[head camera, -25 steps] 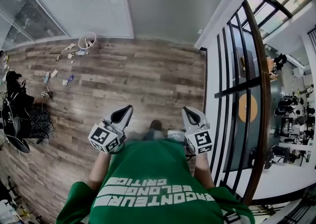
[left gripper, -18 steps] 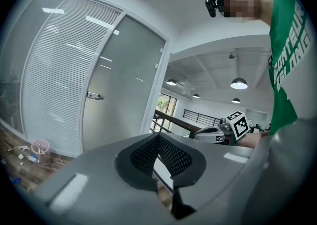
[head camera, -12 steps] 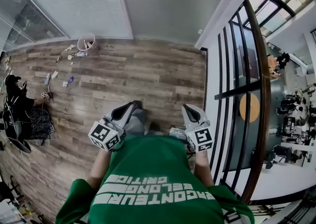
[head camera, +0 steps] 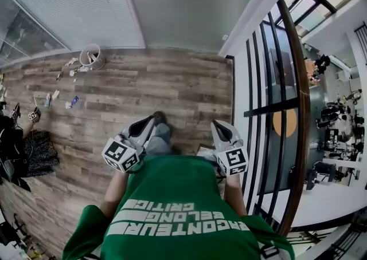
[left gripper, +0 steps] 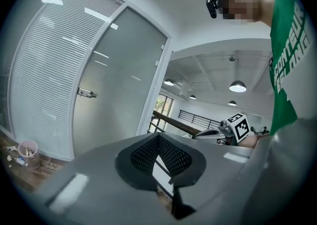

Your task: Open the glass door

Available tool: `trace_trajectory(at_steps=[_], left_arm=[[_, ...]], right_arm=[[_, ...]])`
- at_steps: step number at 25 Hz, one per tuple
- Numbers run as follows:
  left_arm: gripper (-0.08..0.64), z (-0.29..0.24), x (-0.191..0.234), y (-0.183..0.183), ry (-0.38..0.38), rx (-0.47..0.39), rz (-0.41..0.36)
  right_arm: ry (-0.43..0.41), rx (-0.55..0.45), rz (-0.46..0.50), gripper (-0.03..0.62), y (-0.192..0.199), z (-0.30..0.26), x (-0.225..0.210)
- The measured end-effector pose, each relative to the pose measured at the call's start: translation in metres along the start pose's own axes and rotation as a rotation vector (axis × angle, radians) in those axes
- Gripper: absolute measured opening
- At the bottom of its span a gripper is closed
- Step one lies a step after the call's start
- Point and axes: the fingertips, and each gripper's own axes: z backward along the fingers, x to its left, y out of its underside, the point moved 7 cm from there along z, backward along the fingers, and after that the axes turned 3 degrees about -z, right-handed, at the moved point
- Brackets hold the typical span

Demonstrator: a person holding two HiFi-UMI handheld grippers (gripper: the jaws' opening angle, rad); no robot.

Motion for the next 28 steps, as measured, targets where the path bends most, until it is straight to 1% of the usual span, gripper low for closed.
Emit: trace_trajectory(at_steps=[6,14,20,24,28], left_arm=[[0.017,-0.029,0.043,-0.013,0.012,-0.006,0.022],[0.017,-0.07,0.108,-0.039,0.043,0.015,0.033],[0.017,-0.089,0.159,-0.053,0.041,0.017,0.05],[0.017,-0.096,0.183,-0.055,0.042,0.02,0.068],[0.017,-0.102,0.2,-0.056,0.034,0.027,0.08]], right_arm=[[-0.019,0.02,0.017,-0.006,-0.021,-0.047,-0.015],[-0.006,0.043,0.015,-0.006,-0.06,-0.114,-0.04],[-0.017,0.059,0.037,-0.006,-0.086,-0.164,-0.047],[-0.016,0.082,0.057,-0.006,-0.099,-0.185,-0.049],[-0.015,0.114,0.073,-0.006,-0.102,-0.198,-0.051]])
